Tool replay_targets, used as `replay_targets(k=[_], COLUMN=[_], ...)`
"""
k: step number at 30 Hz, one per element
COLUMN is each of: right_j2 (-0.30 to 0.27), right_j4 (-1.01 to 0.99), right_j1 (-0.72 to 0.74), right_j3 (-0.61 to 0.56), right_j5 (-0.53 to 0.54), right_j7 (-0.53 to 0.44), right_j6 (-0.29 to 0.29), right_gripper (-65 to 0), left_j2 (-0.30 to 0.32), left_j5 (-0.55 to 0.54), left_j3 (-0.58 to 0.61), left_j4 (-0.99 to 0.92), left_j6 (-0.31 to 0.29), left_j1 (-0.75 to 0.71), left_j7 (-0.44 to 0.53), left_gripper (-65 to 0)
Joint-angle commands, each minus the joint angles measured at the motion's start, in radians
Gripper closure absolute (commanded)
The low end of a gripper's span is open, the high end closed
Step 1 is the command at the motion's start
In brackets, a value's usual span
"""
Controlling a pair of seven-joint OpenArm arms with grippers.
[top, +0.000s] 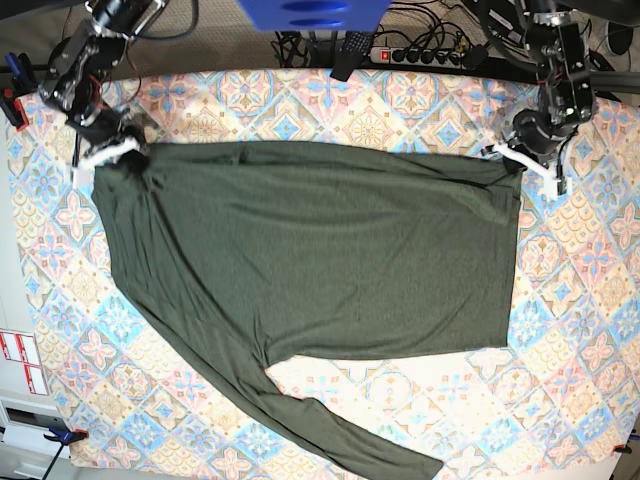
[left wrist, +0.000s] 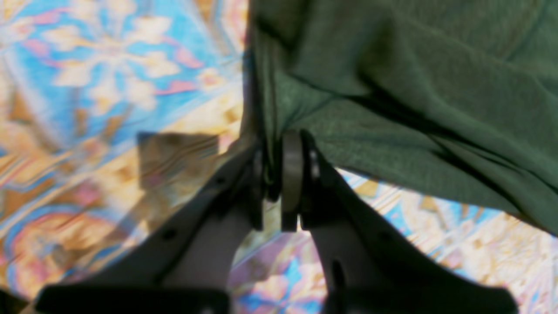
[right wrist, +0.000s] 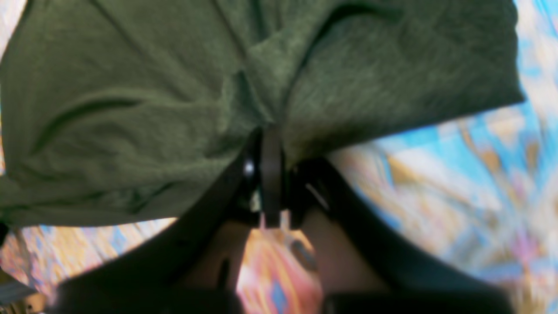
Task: Fold the T-shirt properly
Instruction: 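Drag the held hem with both grippers back toward the robot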
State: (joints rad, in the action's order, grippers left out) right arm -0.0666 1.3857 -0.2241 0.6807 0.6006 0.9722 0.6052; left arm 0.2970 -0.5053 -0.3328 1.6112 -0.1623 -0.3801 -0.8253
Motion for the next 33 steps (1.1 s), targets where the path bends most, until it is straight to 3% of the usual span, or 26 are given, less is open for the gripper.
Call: replay_targets(k=[1, 10, 22, 33], right_j2=[-0.016, -0.014, -0.012, -0.011], right_j4=[0.028, 0.047, 0.048, 0.067], right_j1=[-0.007, -0.133, -0.203, -0.234], right_j3=[0.004, 0.004, 0.004, 0.004], right_j5=[0.014, 0.163, 0.173, 0.173], right_j7=[-0.016, -0.016, -0.016, -0.017], right_j6=[0.008, 0.008, 0.008, 0.008], right_gripper=[0.0, 0.0, 0.0, -0.9], left_j2=[0.014, 0.014, 0.055, 0.052], left_j5=[-0.005, -0.005, -0.005, -0.003], left_j3=[-0.007, -0.03, -0.082, -0.121], left_j4=[0.031, 0.093, 0.091, 0.087], left_j6=[-0.018, -0.032, -0.089, -0.089], left_j1=[-0.012, -0.13, -0.214, -0.234], left_j7=[0.014, 0.016, 0.017, 0.011], left_gripper=[-3.0, -2.9, 0.0, -1.0])
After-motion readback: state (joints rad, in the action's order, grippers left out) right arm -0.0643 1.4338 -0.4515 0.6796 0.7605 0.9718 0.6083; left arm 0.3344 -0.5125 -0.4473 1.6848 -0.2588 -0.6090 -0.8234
